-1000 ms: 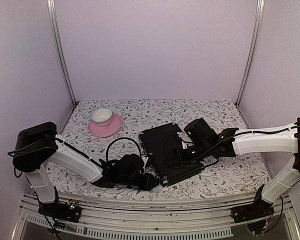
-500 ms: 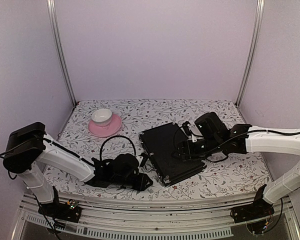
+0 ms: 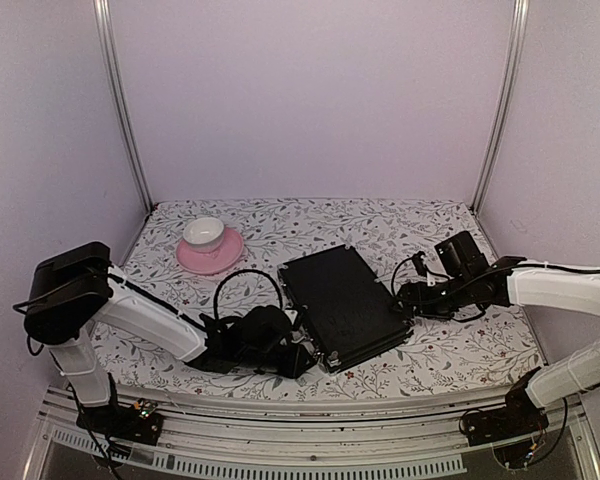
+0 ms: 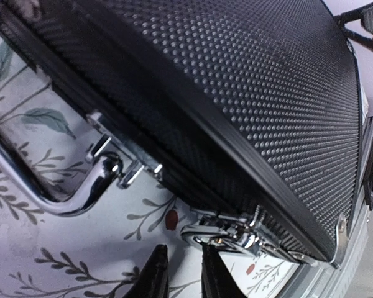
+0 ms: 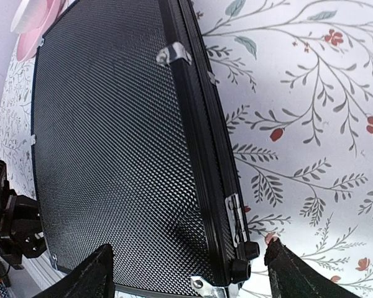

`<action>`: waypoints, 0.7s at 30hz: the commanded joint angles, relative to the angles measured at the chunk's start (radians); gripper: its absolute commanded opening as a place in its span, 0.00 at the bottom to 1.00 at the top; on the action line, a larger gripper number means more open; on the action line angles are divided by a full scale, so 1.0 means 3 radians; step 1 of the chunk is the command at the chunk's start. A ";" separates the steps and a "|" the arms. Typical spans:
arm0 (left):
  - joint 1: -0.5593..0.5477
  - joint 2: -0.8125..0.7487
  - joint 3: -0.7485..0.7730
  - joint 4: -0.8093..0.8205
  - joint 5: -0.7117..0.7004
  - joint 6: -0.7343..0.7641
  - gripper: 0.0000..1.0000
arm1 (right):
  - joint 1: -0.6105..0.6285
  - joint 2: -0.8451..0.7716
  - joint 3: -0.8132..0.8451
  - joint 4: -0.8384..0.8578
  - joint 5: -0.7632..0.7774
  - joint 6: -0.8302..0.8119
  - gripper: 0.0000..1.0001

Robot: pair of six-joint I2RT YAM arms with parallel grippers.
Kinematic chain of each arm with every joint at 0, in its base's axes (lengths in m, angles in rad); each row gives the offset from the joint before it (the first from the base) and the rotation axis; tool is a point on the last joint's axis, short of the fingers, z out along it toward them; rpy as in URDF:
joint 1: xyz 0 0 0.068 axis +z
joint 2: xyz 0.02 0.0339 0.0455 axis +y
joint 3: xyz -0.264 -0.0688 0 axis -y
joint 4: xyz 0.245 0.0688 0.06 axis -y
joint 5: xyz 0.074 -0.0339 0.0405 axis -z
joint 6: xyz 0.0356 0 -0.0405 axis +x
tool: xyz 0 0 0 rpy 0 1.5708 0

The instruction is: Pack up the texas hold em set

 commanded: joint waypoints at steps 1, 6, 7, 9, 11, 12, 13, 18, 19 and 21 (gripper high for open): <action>-0.0016 0.0228 0.0061 -0.0083 0.0023 0.0011 0.20 | -0.0059 -0.0033 -0.0187 0.0320 -0.0414 -0.0072 0.82; -0.0016 0.0359 0.0159 -0.0220 -0.0042 0.0038 0.13 | -0.0064 0.0108 -0.0331 0.0496 -0.0551 -0.0019 0.77; -0.0013 0.0371 0.0155 -0.0219 -0.0044 0.0038 0.12 | -0.0061 0.0122 -0.0355 0.0537 -0.0581 -0.0002 0.76; -0.0016 0.0394 0.0150 -0.0216 -0.0057 0.0036 0.11 | -0.0062 0.0143 -0.0383 0.0586 -0.0629 0.0019 0.75; -0.0012 0.0421 0.0149 -0.0193 -0.0066 0.0034 0.09 | -0.0061 0.0169 -0.0409 0.0633 -0.0686 0.0038 0.74; -0.0014 0.0440 0.0152 -0.0181 -0.0060 0.0034 0.08 | -0.0059 0.0184 -0.0424 0.0656 -0.0720 0.0043 0.73; -0.0013 0.0459 0.0163 -0.0175 -0.0052 0.0038 0.06 | -0.0061 0.0200 -0.0435 0.0673 -0.0749 0.0050 0.73; -0.0020 0.0541 0.0213 -0.0120 -0.0064 0.0041 0.04 | -0.0061 0.0235 -0.0506 0.0796 -0.0917 0.0093 0.70; -0.0018 0.0542 0.0216 -0.0087 -0.0066 0.0044 0.04 | -0.0060 0.0235 -0.0524 0.0822 -0.0948 0.0109 0.70; -0.0017 0.0652 0.0233 -0.0029 -0.0067 0.0049 0.04 | -0.0059 0.0229 -0.0560 0.0888 -0.1010 0.0141 0.69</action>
